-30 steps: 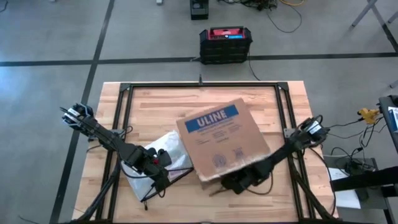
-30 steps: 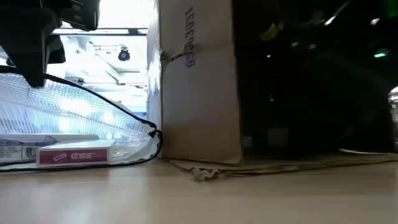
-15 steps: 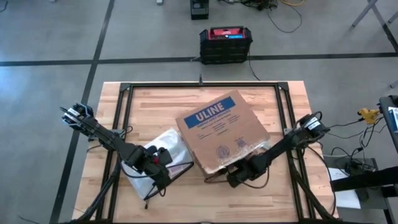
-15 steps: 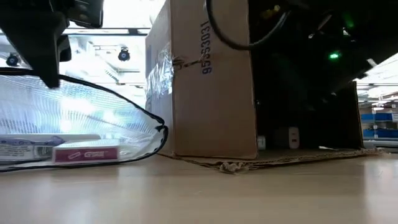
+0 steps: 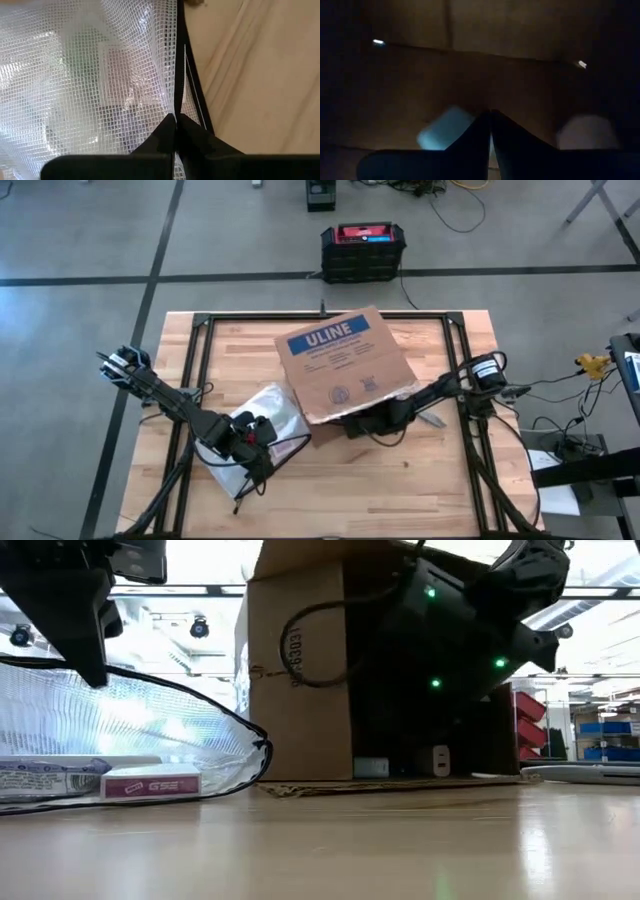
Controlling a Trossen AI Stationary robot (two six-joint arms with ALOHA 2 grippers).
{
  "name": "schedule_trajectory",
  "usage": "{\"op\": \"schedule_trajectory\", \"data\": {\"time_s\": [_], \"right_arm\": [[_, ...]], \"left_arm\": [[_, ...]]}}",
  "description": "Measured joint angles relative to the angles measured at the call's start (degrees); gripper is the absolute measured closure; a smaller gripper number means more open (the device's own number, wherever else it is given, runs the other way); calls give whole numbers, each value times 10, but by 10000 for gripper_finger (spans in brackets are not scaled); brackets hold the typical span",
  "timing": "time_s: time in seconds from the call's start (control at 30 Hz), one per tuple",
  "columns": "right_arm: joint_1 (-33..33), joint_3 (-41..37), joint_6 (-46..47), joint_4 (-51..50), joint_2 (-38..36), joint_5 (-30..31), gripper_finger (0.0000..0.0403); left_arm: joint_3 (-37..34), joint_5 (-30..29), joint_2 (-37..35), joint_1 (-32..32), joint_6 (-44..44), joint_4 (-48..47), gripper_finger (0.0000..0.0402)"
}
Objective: Unpack boxes
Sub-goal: Put the blue charger adapter into the white zip bag
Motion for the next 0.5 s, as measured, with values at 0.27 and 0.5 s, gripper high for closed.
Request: {"op": "schedule_trajectory", "data": {"time_s": [0.27, 0.5], "right_arm": [[-19, 0, -143, 84, 4, -52, 403], [-23, -5, -130, 71, 4, -88, 403]], "left_arm": [[-2, -1, 0, 0, 0, 0, 401], [-2, -2, 0, -1, -12, 2, 401]]}}
